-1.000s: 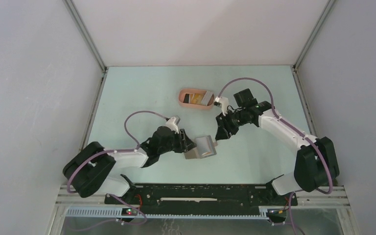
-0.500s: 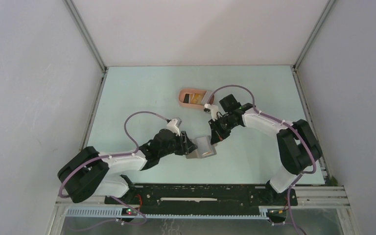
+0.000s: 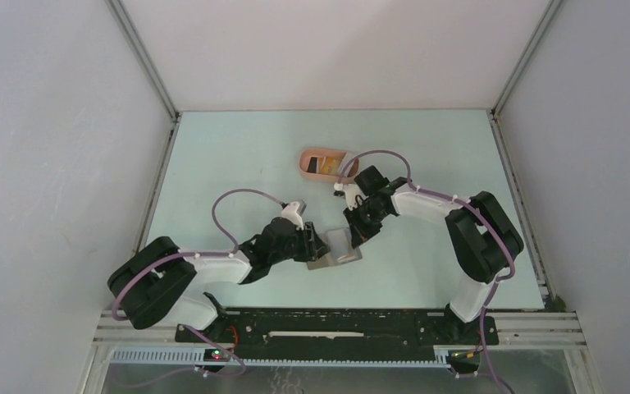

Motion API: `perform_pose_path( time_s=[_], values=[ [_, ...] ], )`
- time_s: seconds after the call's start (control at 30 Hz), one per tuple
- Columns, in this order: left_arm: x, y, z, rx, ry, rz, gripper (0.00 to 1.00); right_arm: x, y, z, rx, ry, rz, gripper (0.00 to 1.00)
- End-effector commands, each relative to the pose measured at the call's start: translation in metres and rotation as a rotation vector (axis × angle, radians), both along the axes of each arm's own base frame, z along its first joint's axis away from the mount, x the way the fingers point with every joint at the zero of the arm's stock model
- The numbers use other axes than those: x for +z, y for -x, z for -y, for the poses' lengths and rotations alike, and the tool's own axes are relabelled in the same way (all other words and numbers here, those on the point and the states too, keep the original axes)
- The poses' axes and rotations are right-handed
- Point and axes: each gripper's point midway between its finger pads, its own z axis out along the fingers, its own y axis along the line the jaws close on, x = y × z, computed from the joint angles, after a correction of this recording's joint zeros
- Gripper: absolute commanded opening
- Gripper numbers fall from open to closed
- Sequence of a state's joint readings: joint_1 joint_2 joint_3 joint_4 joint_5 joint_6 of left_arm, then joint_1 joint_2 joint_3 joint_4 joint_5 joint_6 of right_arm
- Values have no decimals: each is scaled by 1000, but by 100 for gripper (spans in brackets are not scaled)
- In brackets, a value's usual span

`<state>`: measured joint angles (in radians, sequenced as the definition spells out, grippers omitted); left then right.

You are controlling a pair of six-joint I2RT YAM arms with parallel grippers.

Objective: Put the credit cards into the card holder
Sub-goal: Open the card holder at the center of the board.

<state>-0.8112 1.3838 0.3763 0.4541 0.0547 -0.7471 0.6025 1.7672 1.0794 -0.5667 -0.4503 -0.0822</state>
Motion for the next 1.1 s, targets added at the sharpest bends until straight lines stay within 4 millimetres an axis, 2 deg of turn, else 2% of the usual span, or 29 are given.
perform_pose_path(
  time_s=[0.0, 0.3, 0.5, 0.8, 0.9, 1.07],
  values=[
    [5, -3, 6, 1, 37, 25, 49, 20, -6, -20, 22, -70, 28, 0],
    [8, 0, 11, -25, 80, 30, 51, 26, 4, -32, 68, -101, 7, 0],
    [13, 3, 13, -34, 115, 39, 58, 31, 8, -42, 62, -172, -73, 0],
    [17, 9, 15, -50, 146, 46, 62, 38, 14, -63, 79, -292, -207, 5],
    [15, 7, 11, -27, 129, 45, 62, 39, 13, -70, 93, -317, -228, 6],
    [1, 4, -1, 31, 58, 15, 56, 43, 10, -82, 99, -349, -264, 9]
  ],
)
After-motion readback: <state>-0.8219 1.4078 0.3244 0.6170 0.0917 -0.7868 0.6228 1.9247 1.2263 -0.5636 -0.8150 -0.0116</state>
